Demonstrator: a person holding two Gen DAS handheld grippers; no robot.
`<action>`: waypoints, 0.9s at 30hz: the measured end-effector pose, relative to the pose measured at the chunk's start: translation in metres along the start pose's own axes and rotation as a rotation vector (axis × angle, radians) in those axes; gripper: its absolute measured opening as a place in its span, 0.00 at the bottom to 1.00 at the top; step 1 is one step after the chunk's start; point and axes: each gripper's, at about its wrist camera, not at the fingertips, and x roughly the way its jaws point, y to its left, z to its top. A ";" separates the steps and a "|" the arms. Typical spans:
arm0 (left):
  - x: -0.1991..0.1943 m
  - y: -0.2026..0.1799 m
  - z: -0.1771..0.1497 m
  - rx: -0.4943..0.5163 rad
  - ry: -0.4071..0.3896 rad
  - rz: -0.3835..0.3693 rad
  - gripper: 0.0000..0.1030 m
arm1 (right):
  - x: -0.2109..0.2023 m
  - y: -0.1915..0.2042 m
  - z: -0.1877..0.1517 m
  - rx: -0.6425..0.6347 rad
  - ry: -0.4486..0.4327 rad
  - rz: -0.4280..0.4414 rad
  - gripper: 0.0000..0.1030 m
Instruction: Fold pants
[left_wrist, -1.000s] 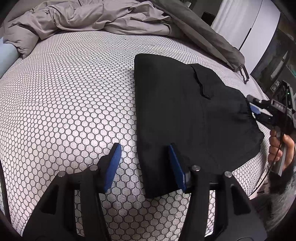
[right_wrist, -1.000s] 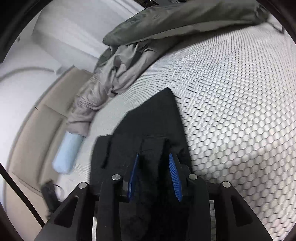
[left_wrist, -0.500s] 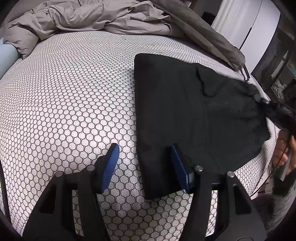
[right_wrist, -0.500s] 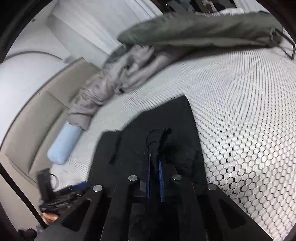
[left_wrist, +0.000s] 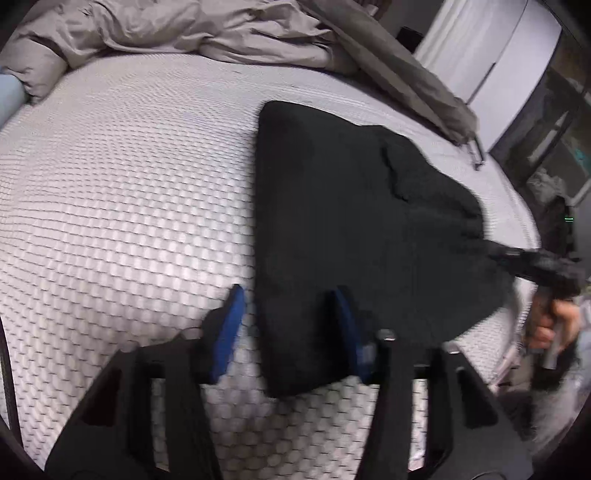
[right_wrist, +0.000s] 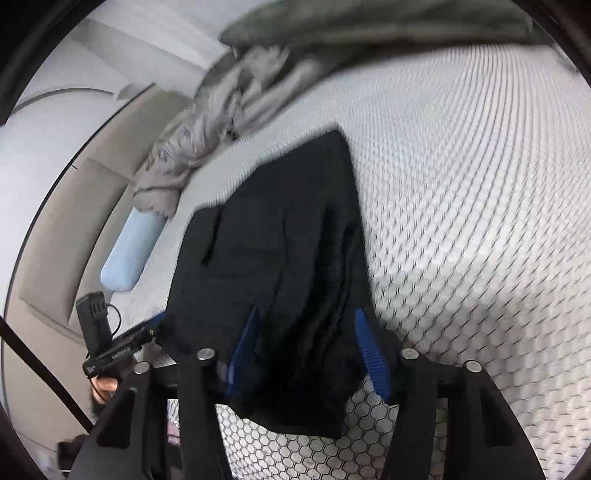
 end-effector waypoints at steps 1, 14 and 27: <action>-0.001 -0.005 0.000 0.013 0.000 0.010 0.39 | 0.004 0.001 0.001 -0.010 -0.010 -0.024 0.30; -0.027 -0.084 -0.004 0.295 -0.189 0.063 0.51 | -0.012 0.093 -0.004 -0.360 -0.178 -0.124 0.31; 0.017 -0.080 -0.025 0.435 -0.064 0.020 0.52 | 0.054 0.098 -0.031 -0.647 0.003 -0.295 0.32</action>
